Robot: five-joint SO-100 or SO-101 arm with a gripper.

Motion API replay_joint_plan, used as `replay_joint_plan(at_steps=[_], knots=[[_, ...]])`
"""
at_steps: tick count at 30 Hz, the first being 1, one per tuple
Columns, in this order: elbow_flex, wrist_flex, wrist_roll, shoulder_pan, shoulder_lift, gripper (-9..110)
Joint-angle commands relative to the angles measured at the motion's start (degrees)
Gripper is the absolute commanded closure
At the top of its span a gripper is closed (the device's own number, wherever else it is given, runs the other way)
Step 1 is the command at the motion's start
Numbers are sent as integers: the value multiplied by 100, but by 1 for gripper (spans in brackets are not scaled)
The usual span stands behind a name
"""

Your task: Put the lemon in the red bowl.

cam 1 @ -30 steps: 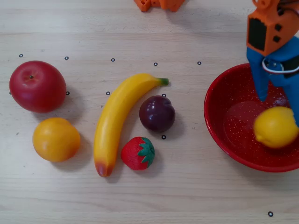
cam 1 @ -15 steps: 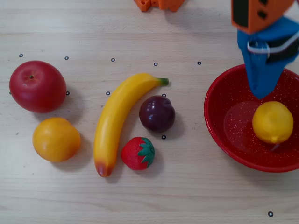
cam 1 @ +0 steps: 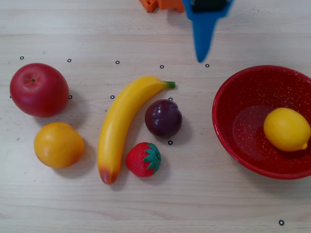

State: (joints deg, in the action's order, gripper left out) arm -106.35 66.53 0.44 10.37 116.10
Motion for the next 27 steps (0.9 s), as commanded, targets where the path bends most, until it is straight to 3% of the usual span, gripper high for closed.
replay_joint_plan(at_steps=[1, 16, 27], knots=[[-343, -308, 272, -369, 896, 101], [-4544, -1204, 650, -1195, 4535, 101], [-6135, -1494, 633, -1336, 6223, 101]])
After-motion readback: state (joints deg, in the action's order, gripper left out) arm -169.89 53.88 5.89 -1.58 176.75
